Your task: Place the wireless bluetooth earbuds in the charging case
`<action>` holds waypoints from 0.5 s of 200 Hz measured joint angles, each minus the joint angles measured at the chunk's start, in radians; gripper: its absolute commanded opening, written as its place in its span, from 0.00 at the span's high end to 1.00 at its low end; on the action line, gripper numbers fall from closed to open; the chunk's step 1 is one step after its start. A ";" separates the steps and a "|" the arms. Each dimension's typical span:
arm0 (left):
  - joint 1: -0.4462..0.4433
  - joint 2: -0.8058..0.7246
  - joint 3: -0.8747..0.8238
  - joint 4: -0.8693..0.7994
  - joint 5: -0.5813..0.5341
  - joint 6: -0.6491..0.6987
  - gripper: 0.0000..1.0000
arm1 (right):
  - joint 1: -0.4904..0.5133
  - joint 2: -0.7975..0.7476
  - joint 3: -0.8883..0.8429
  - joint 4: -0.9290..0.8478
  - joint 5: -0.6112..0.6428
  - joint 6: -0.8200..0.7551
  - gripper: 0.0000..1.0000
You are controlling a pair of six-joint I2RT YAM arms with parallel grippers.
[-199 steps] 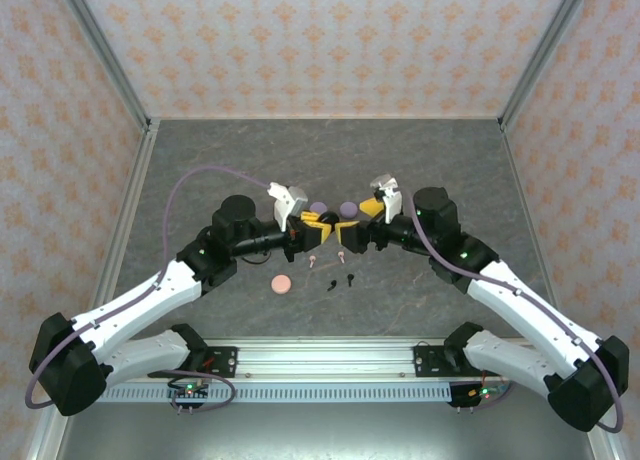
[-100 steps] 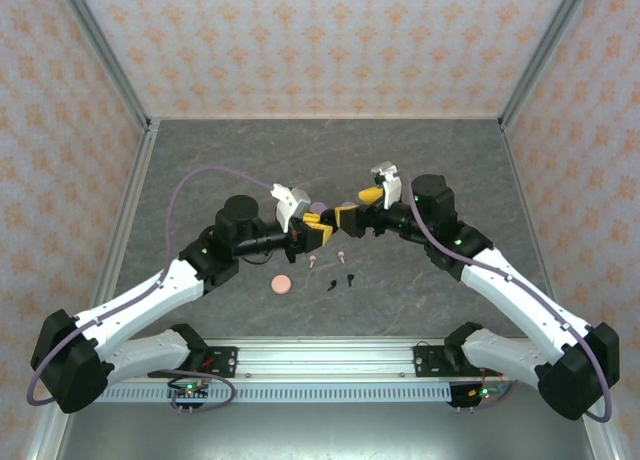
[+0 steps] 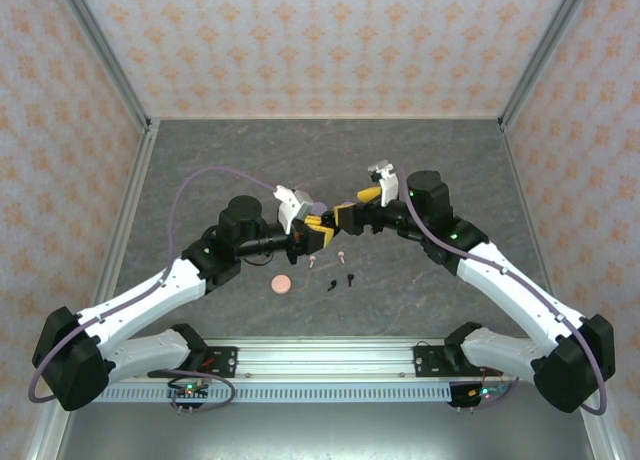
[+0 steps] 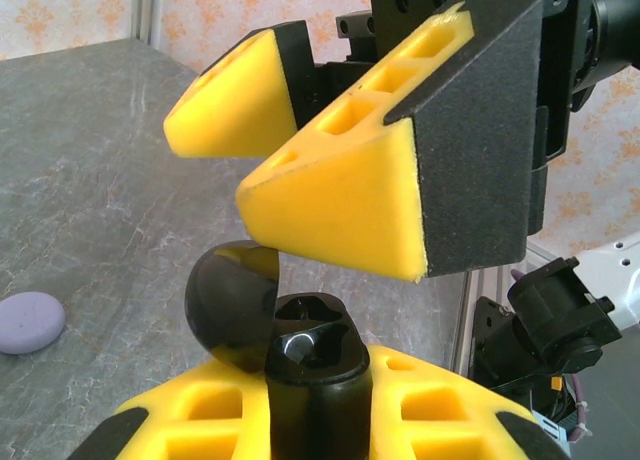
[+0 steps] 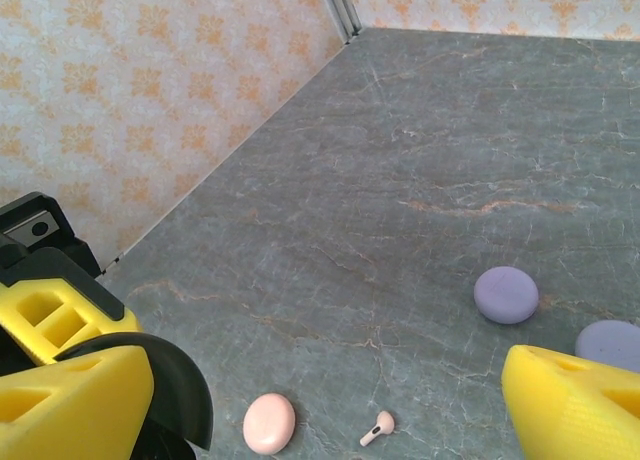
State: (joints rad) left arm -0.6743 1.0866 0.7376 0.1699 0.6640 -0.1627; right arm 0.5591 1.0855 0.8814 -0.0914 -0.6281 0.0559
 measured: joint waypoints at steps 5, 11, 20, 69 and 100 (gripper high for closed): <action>0.000 0.001 0.000 0.000 0.000 0.001 1.00 | 0.000 0.000 0.002 -0.002 0.000 0.000 0.09; -0.001 0.001 0.000 0.000 0.000 0.002 1.00 | 0.000 0.000 0.003 -0.002 -0.001 0.000 0.09; -0.003 0.003 0.000 0.000 0.000 0.006 1.00 | 0.000 -0.002 0.003 -0.006 -0.001 0.000 0.09; -0.007 0.006 0.000 0.000 0.000 0.015 1.00 | -0.024 -0.068 0.003 -0.039 -0.027 -0.009 0.07; -0.007 0.006 0.000 0.001 -0.001 0.040 1.00 | -0.039 -0.143 0.002 -0.062 -0.056 -0.035 0.12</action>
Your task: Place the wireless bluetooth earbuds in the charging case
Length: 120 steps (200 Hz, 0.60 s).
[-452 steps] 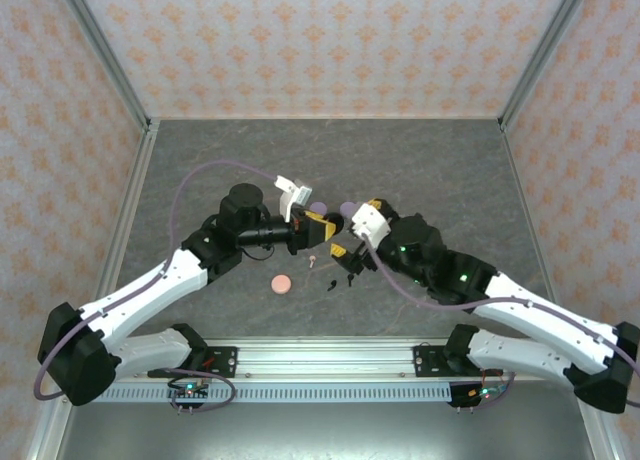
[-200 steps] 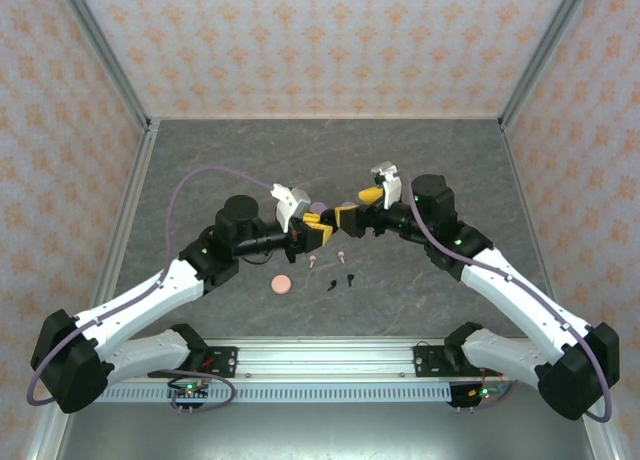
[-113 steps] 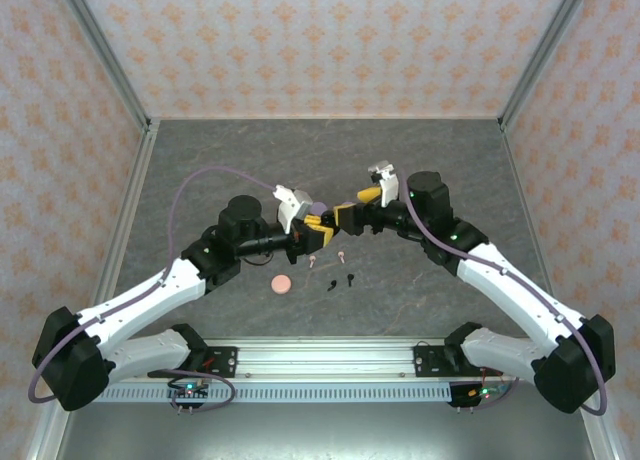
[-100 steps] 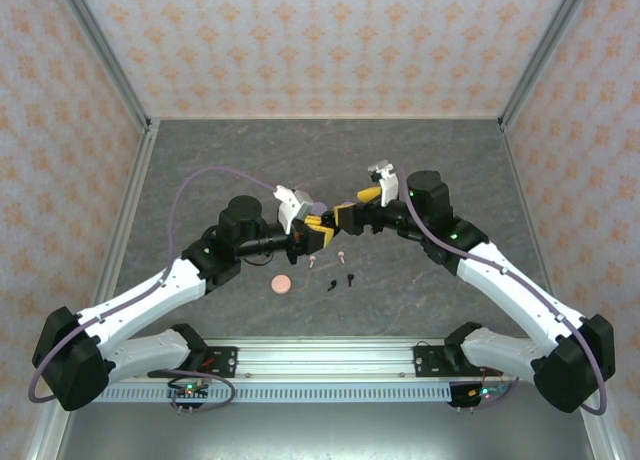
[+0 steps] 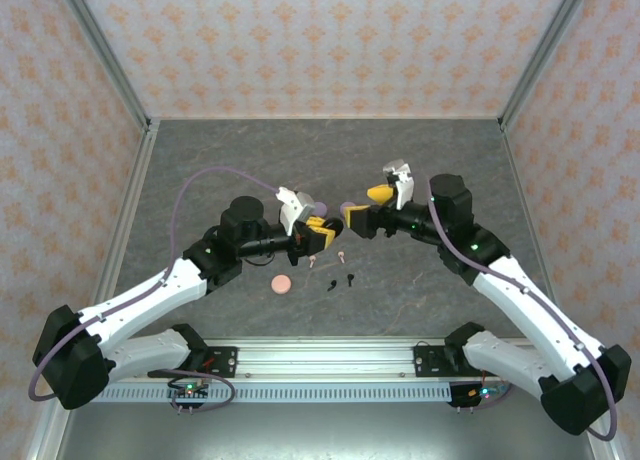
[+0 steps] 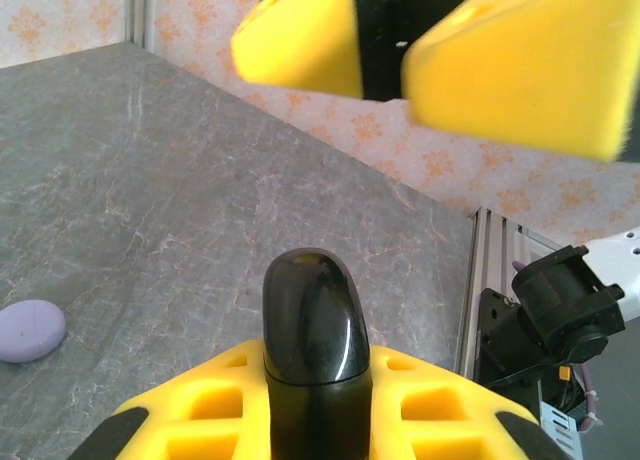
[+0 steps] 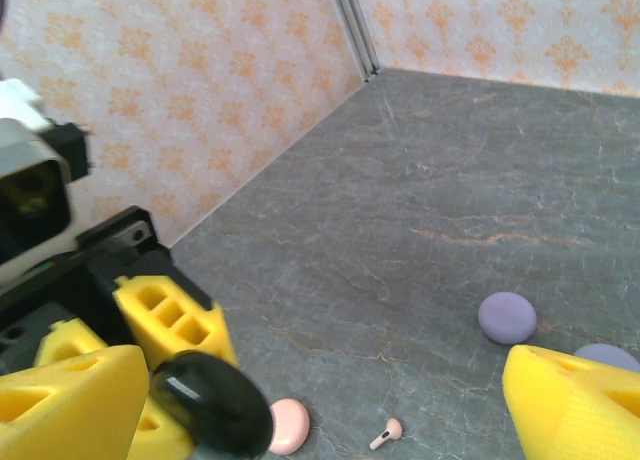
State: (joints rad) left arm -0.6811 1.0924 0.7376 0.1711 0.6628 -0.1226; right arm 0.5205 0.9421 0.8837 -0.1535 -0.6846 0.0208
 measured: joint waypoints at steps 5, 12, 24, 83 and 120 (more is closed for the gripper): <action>0.000 -0.001 0.000 0.001 -0.001 0.004 1.00 | 0.000 -0.011 -0.001 -0.004 -0.009 -0.007 0.13; 0.000 -0.003 -0.001 0.002 -0.002 0.014 1.00 | 0.000 -0.021 -0.003 -0.009 -0.025 -0.019 0.14; 0.000 -0.013 -0.007 0.006 -0.002 0.032 1.00 | 0.000 -0.032 -0.013 -0.016 -0.067 -0.049 0.18; 0.000 -0.122 -0.021 0.001 0.034 0.138 1.00 | 0.000 -0.032 -0.042 -0.077 -0.312 -0.229 0.25; 0.000 -0.159 -0.021 -0.002 0.068 0.167 1.00 | 0.007 0.006 0.009 -0.127 -0.417 -0.313 0.28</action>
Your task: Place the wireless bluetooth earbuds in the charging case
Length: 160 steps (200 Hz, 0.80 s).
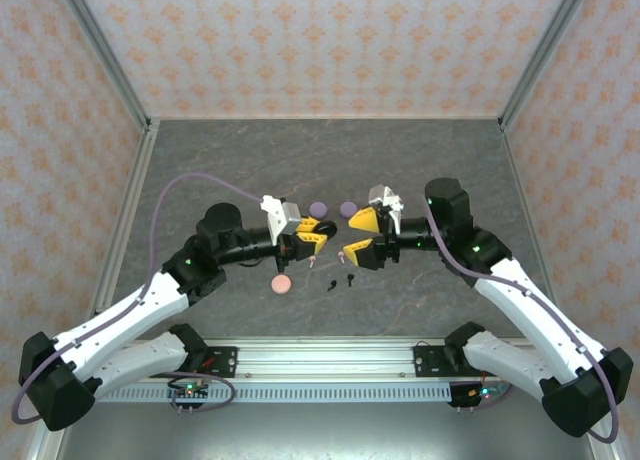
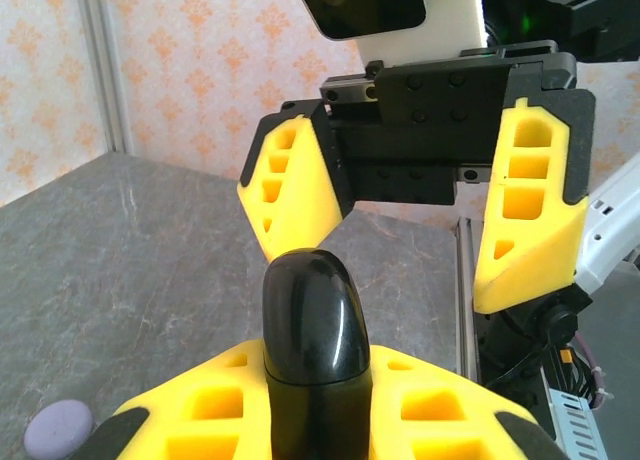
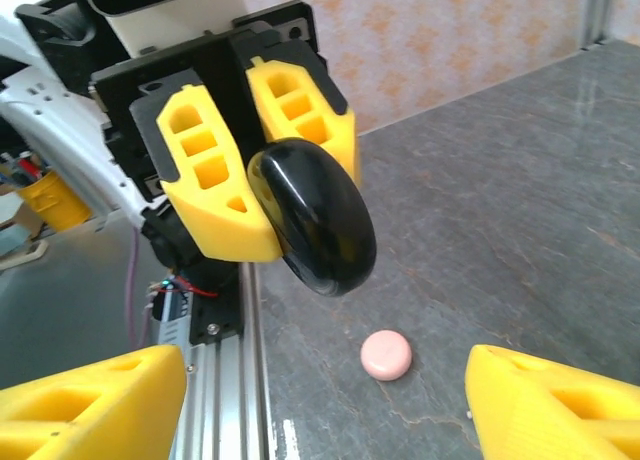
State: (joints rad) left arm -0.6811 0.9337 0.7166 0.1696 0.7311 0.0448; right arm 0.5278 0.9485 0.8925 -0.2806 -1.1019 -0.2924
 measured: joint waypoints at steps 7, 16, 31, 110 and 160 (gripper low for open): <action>0.000 -0.001 0.000 0.000 0.007 0.003 1.00 | 0.005 0.013 0.013 -0.006 -0.016 -0.011 0.30; 0.000 -0.001 0.000 0.000 0.016 0.006 1.00 | 0.015 0.028 0.029 -0.014 -0.031 -0.028 0.33; 0.000 -0.001 0.000 0.000 0.027 0.009 1.00 | 0.034 0.057 0.056 -0.031 -0.049 -0.048 0.38; -0.006 0.005 0.000 -0.002 0.080 0.009 1.00 | 0.062 0.159 0.155 -0.114 -0.069 -0.123 0.76; -0.006 0.006 0.001 -0.016 0.100 0.006 0.89 | 0.059 0.164 0.172 -0.164 -0.073 -0.154 0.91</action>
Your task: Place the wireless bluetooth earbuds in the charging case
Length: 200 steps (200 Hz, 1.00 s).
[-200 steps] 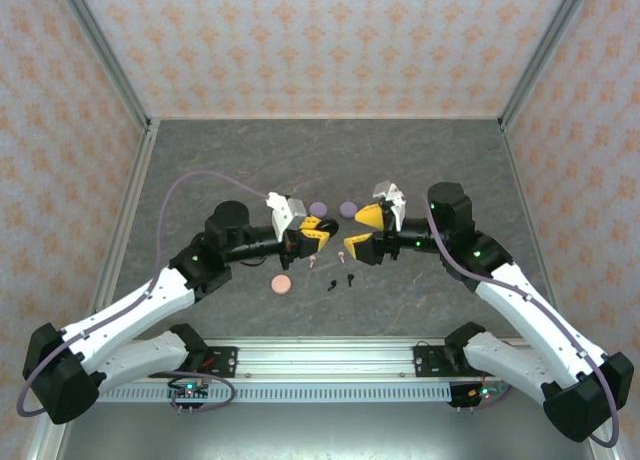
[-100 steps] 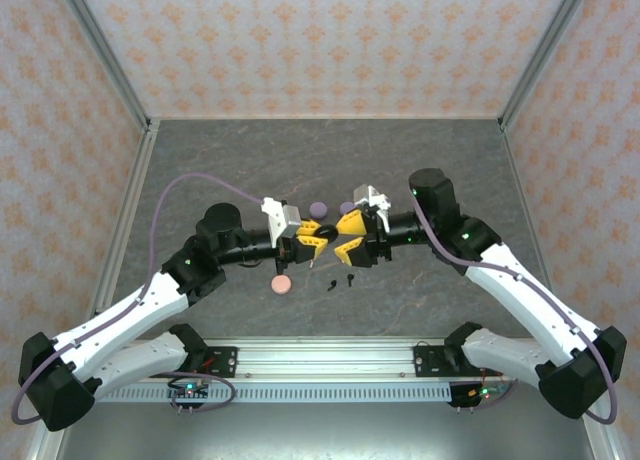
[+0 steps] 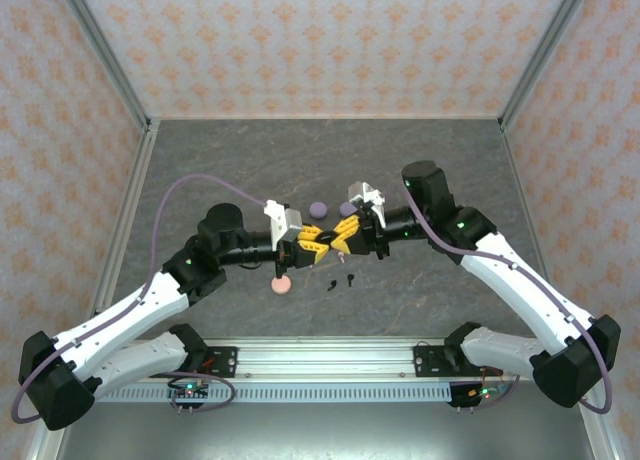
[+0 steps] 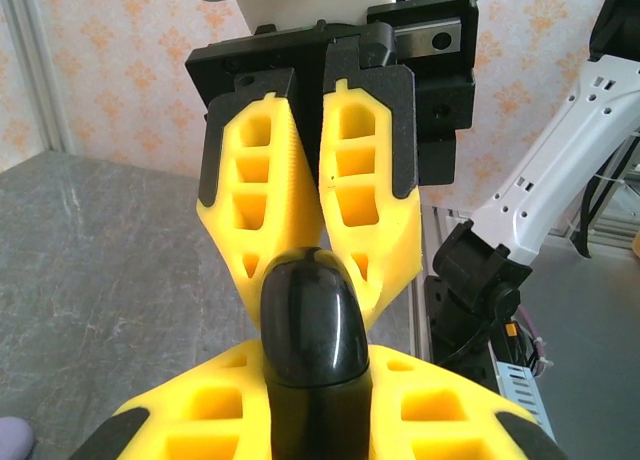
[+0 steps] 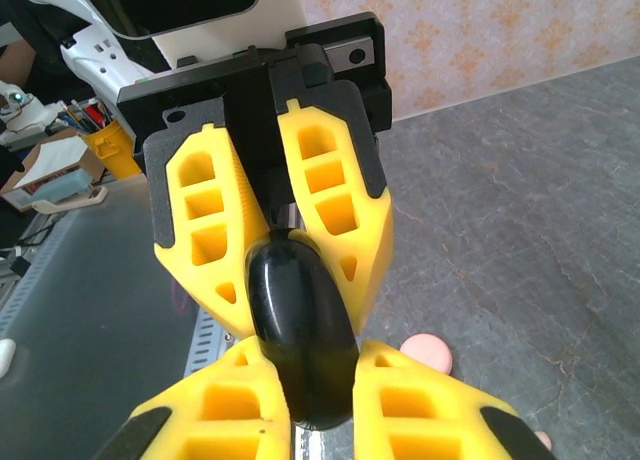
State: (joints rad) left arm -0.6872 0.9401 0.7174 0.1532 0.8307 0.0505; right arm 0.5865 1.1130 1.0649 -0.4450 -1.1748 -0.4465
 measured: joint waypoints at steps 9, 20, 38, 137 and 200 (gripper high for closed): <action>0.000 0.002 0.000 0.000 0.000 0.000 0.82 | 0.000 0.000 0.000 -0.003 0.001 0.000 0.91; 0.000 0.003 0.000 -0.002 0.000 0.000 0.76 | 0.000 0.000 0.000 -0.005 0.004 0.000 0.91; 0.000 0.008 0.001 -0.003 -0.001 -0.004 0.69 | 0.000 -0.003 0.000 -0.006 0.007 0.000 0.91; -0.005 0.016 0.002 -0.004 -0.008 -0.014 0.79 | 0.007 -0.016 0.001 -0.011 0.031 0.001 0.91; -0.006 0.016 0.001 -0.008 -0.027 -0.018 0.90 | 0.013 -0.042 0.007 -0.026 0.083 0.007 0.52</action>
State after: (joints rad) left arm -0.6937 0.9565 0.7185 0.1455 0.8036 0.0322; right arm 0.5991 1.0710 1.0718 -0.4706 -1.0920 -0.4397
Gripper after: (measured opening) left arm 0.190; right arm 0.417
